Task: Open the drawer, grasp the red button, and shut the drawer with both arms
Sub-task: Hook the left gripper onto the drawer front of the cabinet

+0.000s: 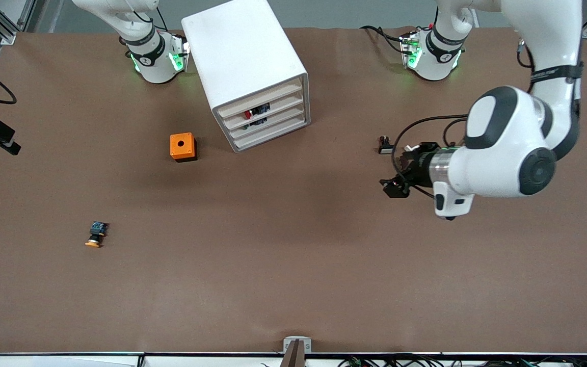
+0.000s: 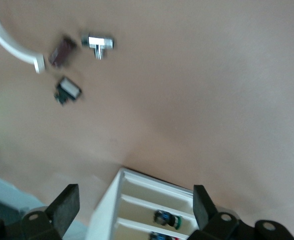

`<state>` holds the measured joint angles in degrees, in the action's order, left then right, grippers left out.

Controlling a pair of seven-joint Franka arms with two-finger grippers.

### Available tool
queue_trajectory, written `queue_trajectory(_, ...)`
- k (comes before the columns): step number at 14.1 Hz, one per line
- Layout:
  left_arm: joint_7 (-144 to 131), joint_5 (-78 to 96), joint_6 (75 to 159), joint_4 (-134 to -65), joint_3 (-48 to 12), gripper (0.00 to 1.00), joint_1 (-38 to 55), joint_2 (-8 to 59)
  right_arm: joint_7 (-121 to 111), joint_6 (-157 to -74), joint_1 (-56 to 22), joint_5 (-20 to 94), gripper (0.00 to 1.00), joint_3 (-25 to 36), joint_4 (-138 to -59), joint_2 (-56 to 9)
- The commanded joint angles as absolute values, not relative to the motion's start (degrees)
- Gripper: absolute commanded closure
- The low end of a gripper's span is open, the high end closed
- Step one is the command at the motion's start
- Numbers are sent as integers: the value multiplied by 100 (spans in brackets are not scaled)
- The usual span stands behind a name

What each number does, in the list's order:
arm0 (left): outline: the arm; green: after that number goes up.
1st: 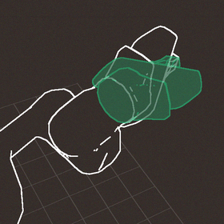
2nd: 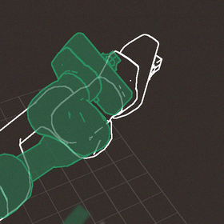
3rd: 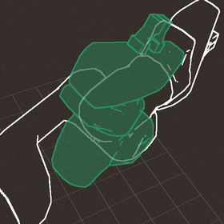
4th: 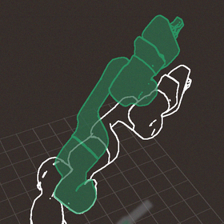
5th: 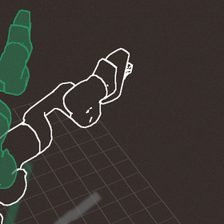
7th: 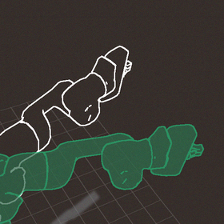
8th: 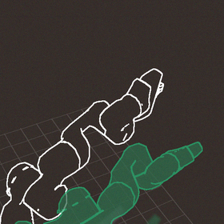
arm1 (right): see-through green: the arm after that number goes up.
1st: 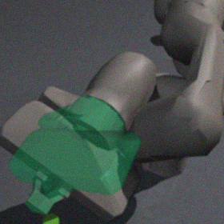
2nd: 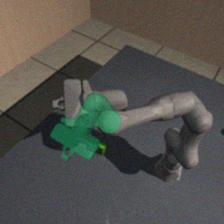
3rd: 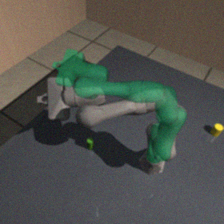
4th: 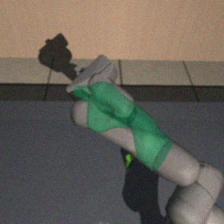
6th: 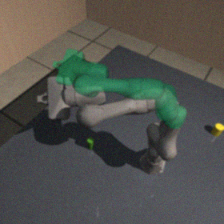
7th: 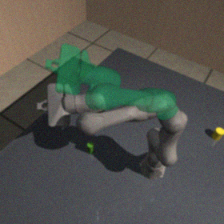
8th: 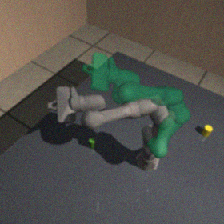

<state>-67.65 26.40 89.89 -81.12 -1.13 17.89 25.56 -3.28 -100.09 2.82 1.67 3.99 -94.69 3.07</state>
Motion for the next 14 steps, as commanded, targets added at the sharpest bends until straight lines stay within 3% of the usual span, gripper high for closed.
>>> queue_trajectory(1, -7731, 3118, 8921, -7893, -97, 0, 2003, 2908, -246, -9967, 308, 88, 0, 360, -9343, 246)
queue_trajectory(6, -9252, 4015, 8938, -7744, -149, 0, 2337, 3523, -237, -9967, 308, 88, 0, 360, -9343, 246)
queue_trajectory(14, -11283, 4394, 8833, -7743, -896, 1, 2259, 4156, -237, -9967, 308, 88, 0, 369, -9343, 246)
